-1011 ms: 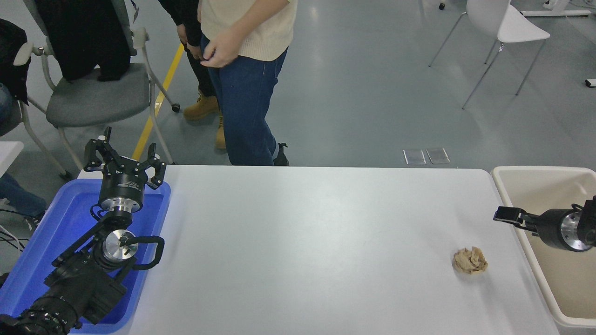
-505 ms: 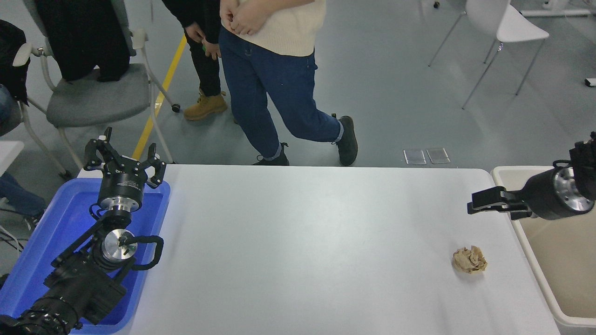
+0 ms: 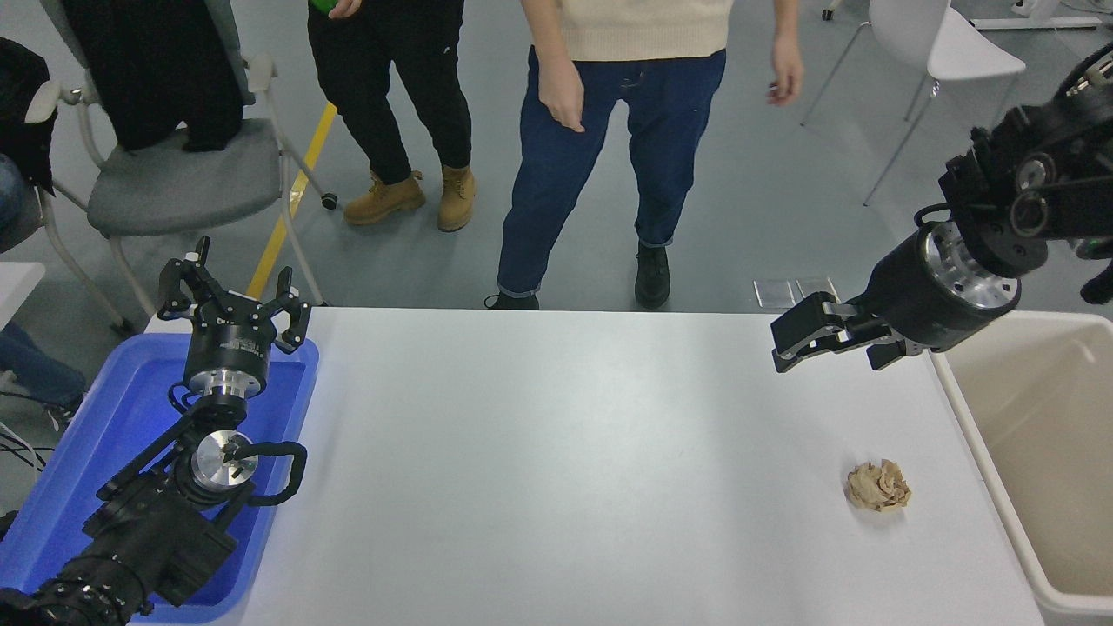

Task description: Pick up foil plate and place in dustbin

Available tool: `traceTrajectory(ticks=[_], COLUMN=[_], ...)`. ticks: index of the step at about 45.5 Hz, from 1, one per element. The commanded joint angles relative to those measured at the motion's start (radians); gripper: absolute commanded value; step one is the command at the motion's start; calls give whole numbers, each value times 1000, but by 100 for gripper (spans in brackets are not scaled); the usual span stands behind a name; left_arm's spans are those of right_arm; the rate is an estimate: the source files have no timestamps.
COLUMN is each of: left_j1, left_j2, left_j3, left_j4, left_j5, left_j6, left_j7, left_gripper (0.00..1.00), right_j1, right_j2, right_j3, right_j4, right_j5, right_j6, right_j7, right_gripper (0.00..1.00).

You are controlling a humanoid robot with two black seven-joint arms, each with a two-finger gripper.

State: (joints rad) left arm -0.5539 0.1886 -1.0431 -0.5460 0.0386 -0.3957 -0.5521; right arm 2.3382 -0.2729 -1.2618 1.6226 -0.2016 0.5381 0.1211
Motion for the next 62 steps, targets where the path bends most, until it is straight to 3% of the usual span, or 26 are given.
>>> traceTrajectory(ticks=[1,10,32,62], left_j1=[0,0,0,0], left_j2=[0,0,0,0], left_j3=[-2,-2,-2,-3], left_j4=[1,0,1,1], left_j5=[0,0,0,1], left_j6=[0,0,0,0], left_j7=[0,0,0,0], left_gripper=[99,99,99,99], right_j1=[35,52,-3,115], right_j2=[86,81,-71,-55], right_j3=[-28,-34,-85,-88], right_j4=[11,10,-15,-1], right_j5=[62,156,102,113], right_j6=[37,97,86,134], right_j7=[2,3,5,2], right_gripper=[100,100,100,100])
